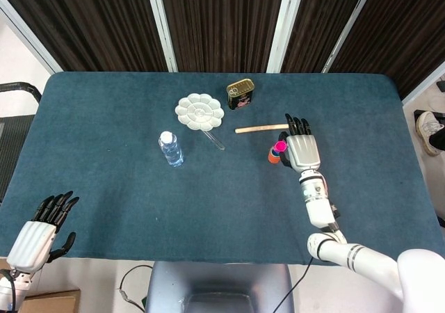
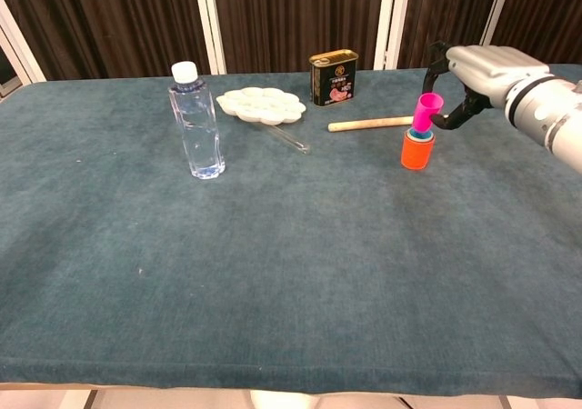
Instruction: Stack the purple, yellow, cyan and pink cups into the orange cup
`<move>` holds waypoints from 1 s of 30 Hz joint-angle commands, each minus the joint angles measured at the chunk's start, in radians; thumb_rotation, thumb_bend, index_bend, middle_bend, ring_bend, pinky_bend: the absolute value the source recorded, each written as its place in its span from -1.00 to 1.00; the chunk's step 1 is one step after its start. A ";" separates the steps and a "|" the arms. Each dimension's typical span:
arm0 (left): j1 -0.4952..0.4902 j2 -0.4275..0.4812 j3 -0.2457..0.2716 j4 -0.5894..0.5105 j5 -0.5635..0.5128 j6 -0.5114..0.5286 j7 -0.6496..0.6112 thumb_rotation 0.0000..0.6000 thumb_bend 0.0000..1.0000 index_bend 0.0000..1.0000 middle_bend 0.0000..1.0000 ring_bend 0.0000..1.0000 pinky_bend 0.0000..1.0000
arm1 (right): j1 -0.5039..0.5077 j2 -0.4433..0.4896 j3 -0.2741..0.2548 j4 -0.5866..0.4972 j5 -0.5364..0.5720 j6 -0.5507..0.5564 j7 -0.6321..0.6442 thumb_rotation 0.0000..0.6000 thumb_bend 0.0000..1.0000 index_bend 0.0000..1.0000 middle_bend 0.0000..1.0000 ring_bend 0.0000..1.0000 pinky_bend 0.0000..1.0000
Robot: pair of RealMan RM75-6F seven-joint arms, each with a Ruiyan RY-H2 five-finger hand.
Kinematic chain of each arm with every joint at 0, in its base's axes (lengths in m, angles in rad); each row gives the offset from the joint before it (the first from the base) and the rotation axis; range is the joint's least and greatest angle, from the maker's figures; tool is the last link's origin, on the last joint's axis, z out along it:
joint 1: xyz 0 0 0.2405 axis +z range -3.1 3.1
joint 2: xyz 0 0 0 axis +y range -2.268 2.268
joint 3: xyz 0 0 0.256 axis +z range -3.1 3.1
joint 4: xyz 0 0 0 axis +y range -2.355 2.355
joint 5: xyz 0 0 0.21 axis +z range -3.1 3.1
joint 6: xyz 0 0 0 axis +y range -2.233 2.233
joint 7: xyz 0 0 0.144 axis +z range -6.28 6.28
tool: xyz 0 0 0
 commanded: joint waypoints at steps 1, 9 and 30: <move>0.002 0.001 0.002 0.000 0.003 0.004 -0.003 1.00 -0.08 -1.00 -1.00 -1.00 -0.85 | 0.002 -0.008 -0.006 0.010 -0.001 -0.002 0.000 1.00 -0.01 0.22 -0.84 -1.00 -1.00; 0.002 0.003 0.003 0.001 0.004 0.004 -0.006 1.00 -0.08 -1.00 -1.00 -1.00 -0.85 | 0.001 -0.010 -0.016 0.013 0.021 -0.025 -0.021 1.00 -0.01 -0.56 -0.93 -1.00 -1.00; 0.020 -0.005 0.010 -0.008 0.040 0.048 0.022 1.00 -0.08 -1.00 -1.00 -1.00 -0.85 | -0.587 0.452 -0.454 -0.395 -0.527 0.611 0.239 1.00 -0.20 -1.00 -1.00 -1.00 -1.00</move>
